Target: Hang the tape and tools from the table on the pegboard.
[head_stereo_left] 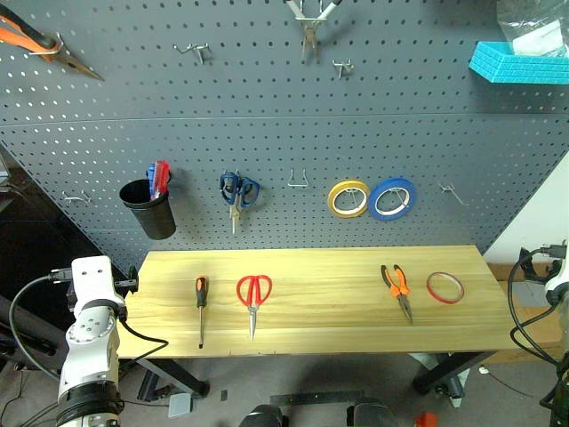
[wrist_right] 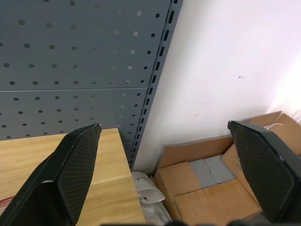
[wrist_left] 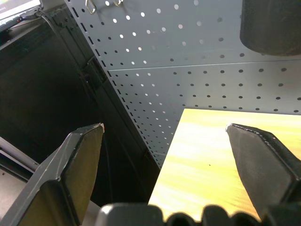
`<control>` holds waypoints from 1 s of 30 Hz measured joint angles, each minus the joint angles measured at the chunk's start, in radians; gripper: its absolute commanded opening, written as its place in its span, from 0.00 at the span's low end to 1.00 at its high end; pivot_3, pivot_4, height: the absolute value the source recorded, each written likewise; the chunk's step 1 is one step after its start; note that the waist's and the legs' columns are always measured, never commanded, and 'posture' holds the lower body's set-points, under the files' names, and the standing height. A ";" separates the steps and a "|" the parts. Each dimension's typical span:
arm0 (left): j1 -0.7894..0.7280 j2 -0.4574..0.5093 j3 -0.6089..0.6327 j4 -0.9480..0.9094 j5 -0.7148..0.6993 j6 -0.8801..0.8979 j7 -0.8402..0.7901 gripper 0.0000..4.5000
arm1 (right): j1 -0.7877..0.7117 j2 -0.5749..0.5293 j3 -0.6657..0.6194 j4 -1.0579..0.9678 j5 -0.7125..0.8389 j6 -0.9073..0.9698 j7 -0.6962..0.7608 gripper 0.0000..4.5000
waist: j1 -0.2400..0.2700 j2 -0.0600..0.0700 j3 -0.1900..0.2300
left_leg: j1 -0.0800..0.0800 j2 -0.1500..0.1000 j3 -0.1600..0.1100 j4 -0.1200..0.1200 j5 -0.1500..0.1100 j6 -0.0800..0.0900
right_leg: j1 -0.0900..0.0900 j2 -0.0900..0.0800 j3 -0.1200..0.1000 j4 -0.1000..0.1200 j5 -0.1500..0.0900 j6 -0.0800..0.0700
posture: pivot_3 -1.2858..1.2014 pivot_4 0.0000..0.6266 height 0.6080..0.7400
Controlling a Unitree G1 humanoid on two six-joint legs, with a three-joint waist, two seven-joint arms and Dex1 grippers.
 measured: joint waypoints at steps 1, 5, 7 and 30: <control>0.001 0.000 -0.003 0.000 0.005 -0.006 -0.001 1.00 | 0.000 0.000 0.000 0.000 0.000 0.000 -0.001 1.00 | 0.000 0.000 0.000 | 0.000 0.000 0.000 0.000 0.000 0.000 | 0.000 0.001 0.000 0.000 0.000 0.000 | 0.50 0.02 1.00; 0.005 0.000 -0.018 0.000 0.015 -0.034 -0.005 1.00 | 0.006 0.000 0.000 0.000 0.000 0.000 -0.002 1.00 | 0.000 0.000 0.000 | 0.001 0.001 0.001 0.000 0.000 0.000 | 0.000 0.001 0.001 0.000 0.001 -0.001 | 0.50 0.03 1.00; 0.005 0.000 -0.018 0.000 0.014 -0.040 -0.005 1.00 | 0.007 0.000 0.000 0.000 0.000 0.001 -0.003 1.00 | 0.000 0.000 0.000 | 0.001 0.001 0.002 0.000 0.000 0.000 | 0.000 0.001 0.002 0.000 0.001 -0.001 | 0.50 0.03 1.00; 0.071 -0.034 -0.208 -0.542 -0.172 0.423 -0.307 1.00 | 0.259 0.122 0.136 -0.811 0.101 0.538 0.157 1.00 | 0.001 -0.002 0.066 | -0.005 0.004 0.002 0.002 0.000 -0.001 | -0.006 0.004 0.001 0.001 0.003 -0.004 | 0.47 0.25 1.00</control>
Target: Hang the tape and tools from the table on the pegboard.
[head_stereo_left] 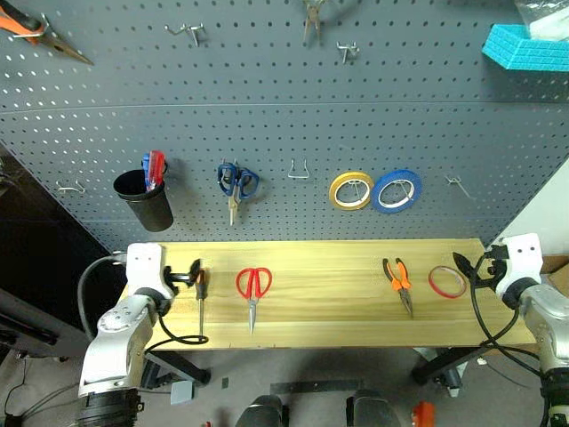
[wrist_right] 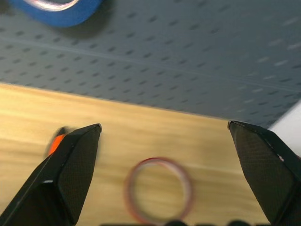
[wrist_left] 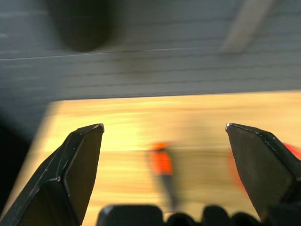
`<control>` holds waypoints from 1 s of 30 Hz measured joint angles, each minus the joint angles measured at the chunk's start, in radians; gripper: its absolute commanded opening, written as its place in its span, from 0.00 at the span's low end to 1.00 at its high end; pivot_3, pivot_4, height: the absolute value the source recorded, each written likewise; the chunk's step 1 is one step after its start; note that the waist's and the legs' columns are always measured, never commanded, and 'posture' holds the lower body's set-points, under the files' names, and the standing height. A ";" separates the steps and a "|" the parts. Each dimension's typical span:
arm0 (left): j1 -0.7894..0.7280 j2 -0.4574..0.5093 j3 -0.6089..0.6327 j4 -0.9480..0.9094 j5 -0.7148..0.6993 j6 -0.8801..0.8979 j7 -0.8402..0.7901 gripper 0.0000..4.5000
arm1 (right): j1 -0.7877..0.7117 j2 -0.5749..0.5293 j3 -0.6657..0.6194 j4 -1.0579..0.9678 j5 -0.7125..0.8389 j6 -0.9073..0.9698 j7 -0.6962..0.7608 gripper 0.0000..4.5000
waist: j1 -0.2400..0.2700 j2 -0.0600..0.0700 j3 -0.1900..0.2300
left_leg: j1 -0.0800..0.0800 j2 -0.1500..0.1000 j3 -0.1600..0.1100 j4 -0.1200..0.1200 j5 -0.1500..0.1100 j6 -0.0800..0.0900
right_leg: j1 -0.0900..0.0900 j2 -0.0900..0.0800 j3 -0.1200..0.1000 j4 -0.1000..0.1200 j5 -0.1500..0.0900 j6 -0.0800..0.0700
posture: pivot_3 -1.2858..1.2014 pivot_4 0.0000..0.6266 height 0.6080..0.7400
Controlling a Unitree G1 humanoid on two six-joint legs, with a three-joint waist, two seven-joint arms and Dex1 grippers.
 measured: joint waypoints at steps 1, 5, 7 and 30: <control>0.000 0.046 -0.062 -0.036 0.014 -0.001 -0.052 1.00 | -0.007 0.001 0.019 -0.001 -0.002 0.019 0.008 1.00 | -0.001 0.000 0.007 | -0.001 0.000 0.001 0.000 0.000 0.000 | -0.001 0.000 0.001 0.000 0.001 -0.001 | 0.47 0.27 1.00; -0.031 0.156 -0.267 -0.151 0.038 -0.030 -0.272 1.00 | -0.056 -0.019 0.087 0.014 -0.014 0.097 0.064 1.00 | -0.004 0.005 0.045 | -0.001 0.000 0.005 0.000 0.000 0.000 | -0.003 0.000 0.004 0.000 0.001 -0.002 | 0.45 0.36 1.00; -0.081 0.160 -0.335 -0.159 0.022 -0.029 -0.365 1.00 | -0.098 -0.037 0.113 0.047 -0.032 0.125 0.080 1.00 | -0.006 0.005 0.064 | -0.002 0.001 0.006 0.000 0.000 0.000 | -0.004 0.000 0.004 0.000 0.001 -0.003 | 0.45 0.40 1.00; -0.410 0.103 -0.504 -0.006 0.038 -0.134 -0.698 1.00 | -0.589 -0.017 0.324 0.836 -0.270 -0.018 0.237 0.47 | -0.071 -0.013 0.170 | -0.035 0.009 0.018 0.006 0.002 -0.005 | -0.035 0.004 -0.001 0.002 0.008 -0.007 | 0.46 0.52 1.00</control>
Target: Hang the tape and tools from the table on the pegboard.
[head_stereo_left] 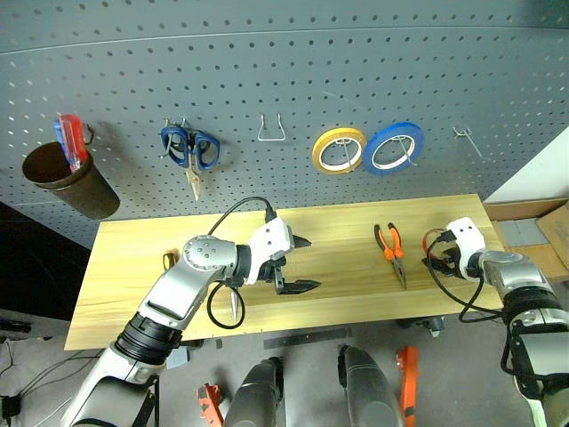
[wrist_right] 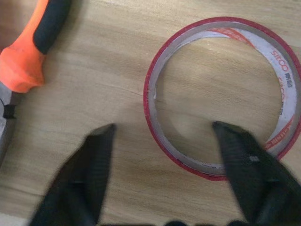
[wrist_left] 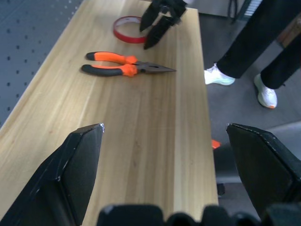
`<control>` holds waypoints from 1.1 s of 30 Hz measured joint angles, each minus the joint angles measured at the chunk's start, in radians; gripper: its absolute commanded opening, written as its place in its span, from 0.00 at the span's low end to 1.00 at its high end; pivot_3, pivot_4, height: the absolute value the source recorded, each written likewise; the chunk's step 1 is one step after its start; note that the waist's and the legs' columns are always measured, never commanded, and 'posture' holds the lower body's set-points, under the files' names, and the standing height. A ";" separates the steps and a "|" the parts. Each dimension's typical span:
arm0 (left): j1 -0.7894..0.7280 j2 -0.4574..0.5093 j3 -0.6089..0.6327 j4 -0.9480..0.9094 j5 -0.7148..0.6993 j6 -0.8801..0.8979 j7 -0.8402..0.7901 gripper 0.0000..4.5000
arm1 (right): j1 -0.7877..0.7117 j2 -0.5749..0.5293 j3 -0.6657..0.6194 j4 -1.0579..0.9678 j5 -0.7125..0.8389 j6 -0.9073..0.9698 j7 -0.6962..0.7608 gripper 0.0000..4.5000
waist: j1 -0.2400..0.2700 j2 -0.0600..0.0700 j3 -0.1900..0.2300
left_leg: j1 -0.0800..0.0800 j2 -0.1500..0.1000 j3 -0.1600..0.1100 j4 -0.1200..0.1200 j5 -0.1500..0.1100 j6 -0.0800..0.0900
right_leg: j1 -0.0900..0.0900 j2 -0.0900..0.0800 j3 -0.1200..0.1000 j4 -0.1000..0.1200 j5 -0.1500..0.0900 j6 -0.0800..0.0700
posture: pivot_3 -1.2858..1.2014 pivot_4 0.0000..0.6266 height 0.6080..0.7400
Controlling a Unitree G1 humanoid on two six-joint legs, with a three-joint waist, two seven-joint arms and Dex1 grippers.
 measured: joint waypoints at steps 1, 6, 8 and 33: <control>0.000 0.001 0.000 0.000 0.003 -0.002 -0.002 1.00 | -0.010 0.000 0.008 0.014 -0.009 -0.010 0.007 0.39 | 0.000 0.000 0.000 | 0.000 0.000 0.000 0.001 0.000 0.000 | 0.000 0.000 0.000 0.000 0.001 0.000 | 0.46 0.52 1.00; 0.001 0.009 -0.002 -0.004 0.017 -0.018 -0.018 1.00 | -0.017 0.004 0.049 0.034 -0.066 -0.081 0.034 0.01 | 0.002 0.000 0.000 | -0.001 0.000 -0.001 0.009 0.000 0.000 | 0.001 0.001 0.000 0.002 0.003 0.002 | 0.46 0.49 1.00; 0.000 -0.003 0.000 -0.005 0.014 -0.019 -0.017 1.00 | -0.006 0.009 0.056 0.027 -0.084 -0.123 0.040 0.01 | 0.003 0.000 0.000 | -0.001 0.000 -0.001 0.011 0.000 0.000 | 0.002 0.001 0.001 0.001 0.006 0.003 | 0.45 0.48 1.00; -0.070 -0.251 0.046 0.036 0.091 -0.217 0.246 1.00 | 0.649 0.118 -0.167 -1.657 -0.130 0.205 -0.297 0.01 | 0.002 0.003 0.002 | -0.002 0.004 0.000 0.013 -0.001 0.003 | -0.001 0.005 0.006 0.001 0.013 0.004 | 0.42 0.48 1.00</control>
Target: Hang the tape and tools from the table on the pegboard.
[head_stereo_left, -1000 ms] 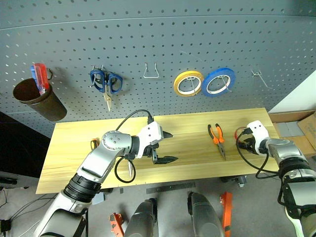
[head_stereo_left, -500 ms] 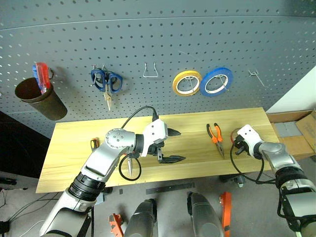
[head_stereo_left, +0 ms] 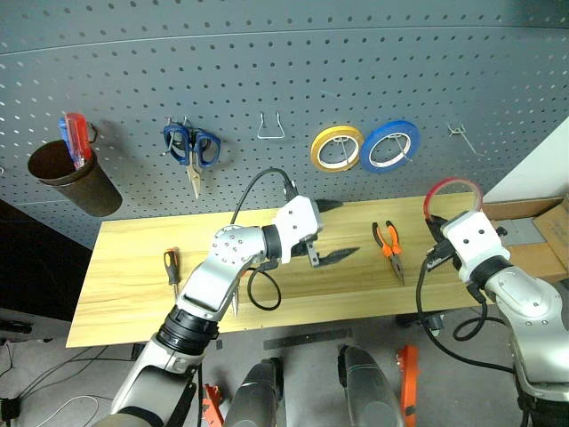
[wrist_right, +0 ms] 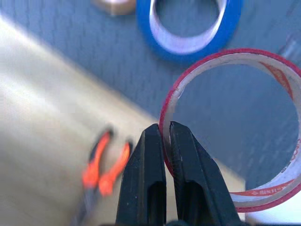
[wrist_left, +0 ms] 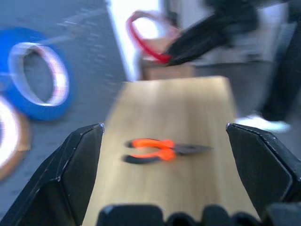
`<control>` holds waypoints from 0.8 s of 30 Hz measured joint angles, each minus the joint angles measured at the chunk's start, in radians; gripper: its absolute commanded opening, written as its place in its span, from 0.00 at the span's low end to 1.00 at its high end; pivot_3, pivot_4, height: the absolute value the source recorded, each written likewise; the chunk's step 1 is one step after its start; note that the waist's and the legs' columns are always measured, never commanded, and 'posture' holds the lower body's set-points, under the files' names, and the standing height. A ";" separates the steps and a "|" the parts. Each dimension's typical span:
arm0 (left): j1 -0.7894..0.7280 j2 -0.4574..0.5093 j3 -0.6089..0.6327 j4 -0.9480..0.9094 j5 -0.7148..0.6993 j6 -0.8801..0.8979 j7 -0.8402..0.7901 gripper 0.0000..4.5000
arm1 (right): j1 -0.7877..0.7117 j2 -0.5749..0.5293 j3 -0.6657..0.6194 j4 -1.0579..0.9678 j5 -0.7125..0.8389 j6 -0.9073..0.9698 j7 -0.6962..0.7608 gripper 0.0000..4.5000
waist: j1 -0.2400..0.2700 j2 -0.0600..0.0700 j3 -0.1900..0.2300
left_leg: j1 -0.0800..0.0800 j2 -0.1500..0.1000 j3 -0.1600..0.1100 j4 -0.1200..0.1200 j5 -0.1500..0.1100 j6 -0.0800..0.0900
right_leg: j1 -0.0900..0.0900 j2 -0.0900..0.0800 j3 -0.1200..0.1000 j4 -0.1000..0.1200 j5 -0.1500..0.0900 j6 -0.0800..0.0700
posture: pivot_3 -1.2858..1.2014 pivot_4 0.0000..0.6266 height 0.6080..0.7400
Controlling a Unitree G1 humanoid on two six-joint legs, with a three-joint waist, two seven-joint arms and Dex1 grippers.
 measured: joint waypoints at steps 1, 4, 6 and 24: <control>0.000 -0.005 0.002 0.000 0.003 -0.001 0.013 1.00 | -0.017 0.007 0.003 -0.013 -0.010 0.011 -0.013 0.01 | 0.000 0.000 0.000 | 0.000 0.000 0.000 0.000 0.000 0.000 | 0.000 0.000 0.000 0.000 0.000 0.000 | 0.42 0.48 1.00; 0.000 -0.019 0.001 -0.002 0.016 -0.002 0.038 1.00 | -0.113 0.016 0.000 0.005 -0.016 0.025 -0.039 0.01 | -0.002 0.000 0.000 | 0.000 0.000 0.001 0.000 0.001 0.000 | 0.000 0.000 0.000 0.000 0.002 -0.001 | 0.42 0.48 1.00; 0.000 -0.033 -0.001 -0.007 0.016 -0.002 0.044 1.00 | -0.167 0.014 -0.016 0.045 -0.014 0.018 -0.052 0.01 | -0.002 0.000 0.000 | 0.000 0.000 0.001 0.000 0.001 0.000 | 0.000 0.001 -0.001 0.000 0.002 -0.002 | 0.42 0.47 1.00; -0.026 -0.093 0.033 -0.024 -0.045 0.073 0.078 1.00 | -0.553 0.015 -0.109 0.863 0.168 -0.221 -0.044 0.01 | -0.014 0.000 0.000 | 0.001 0.000 0.015 -0.001 0.001 0.002 | -0.004 0.001 0.011 -0.001 0.004 0.001 | 0.44 0.47 1.00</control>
